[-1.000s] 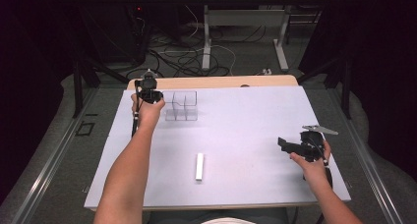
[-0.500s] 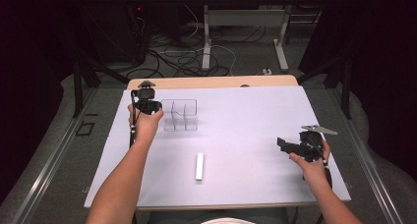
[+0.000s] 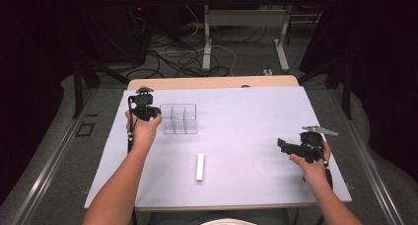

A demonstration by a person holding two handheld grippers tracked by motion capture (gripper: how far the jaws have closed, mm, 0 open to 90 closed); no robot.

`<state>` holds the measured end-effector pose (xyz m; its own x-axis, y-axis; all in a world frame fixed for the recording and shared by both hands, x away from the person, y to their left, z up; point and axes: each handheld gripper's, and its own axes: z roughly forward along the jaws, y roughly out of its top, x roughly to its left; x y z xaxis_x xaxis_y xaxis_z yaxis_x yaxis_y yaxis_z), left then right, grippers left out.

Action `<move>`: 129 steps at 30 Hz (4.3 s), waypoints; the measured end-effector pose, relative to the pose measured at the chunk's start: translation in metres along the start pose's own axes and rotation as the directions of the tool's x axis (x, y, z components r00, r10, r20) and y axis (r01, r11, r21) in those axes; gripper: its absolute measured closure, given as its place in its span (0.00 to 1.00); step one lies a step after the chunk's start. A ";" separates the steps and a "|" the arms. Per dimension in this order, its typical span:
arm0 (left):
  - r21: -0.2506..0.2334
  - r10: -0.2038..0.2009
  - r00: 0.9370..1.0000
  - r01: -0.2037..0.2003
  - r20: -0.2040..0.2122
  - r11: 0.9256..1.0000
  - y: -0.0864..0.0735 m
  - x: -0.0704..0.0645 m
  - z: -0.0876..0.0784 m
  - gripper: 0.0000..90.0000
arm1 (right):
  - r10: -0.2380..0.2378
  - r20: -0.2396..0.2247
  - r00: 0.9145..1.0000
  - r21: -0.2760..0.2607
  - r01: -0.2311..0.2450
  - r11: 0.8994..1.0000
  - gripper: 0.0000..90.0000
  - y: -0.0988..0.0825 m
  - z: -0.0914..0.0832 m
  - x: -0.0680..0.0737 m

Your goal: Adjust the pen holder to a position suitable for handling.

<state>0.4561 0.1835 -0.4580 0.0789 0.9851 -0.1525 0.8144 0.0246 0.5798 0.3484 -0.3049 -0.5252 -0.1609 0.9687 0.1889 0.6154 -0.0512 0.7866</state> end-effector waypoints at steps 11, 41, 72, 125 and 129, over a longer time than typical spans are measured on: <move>-0.016 -0.012 0.999 0.013 0.053 1.000 -0.002 0.007 0.000 0.97 | 0.000 -0.005 1.000 0.003 0.000 1.000 0.04 0.000 0.000 0.002; -0.108 0.089 0.995 -0.082 0.055 0.991 0.007 0.020 0.014 1.00 | -0.002 -0.003 1.000 0.006 0.002 1.000 0.04 -0.001 0.001 0.000; -0.064 0.096 0.993 -0.093 0.061 0.994 0.004 0.006 0.021 1.00 | 0.002 -0.012 1.000 0.013 -0.002 1.000 0.04 0.000 0.003 0.001; -0.084 0.147 0.964 -0.131 0.222 0.988 -0.019 -0.081 0.028 1.00 | 0.005 -0.015 1.000 0.012 -0.005 1.000 0.05 0.000 0.003 0.003; -0.082 0.147 0.962 -0.132 0.230 0.988 -0.019 -0.081 0.029 1.00 | -0.003 -0.017 1.000 0.010 0.004 1.000 0.05 0.000 0.003 0.002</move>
<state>0.4505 0.0979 -0.4795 0.3284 0.9120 -0.2457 0.7469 -0.0915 0.6586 0.3508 -0.3023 -0.5266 -0.1764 0.9645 0.1964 0.6223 -0.0453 0.7815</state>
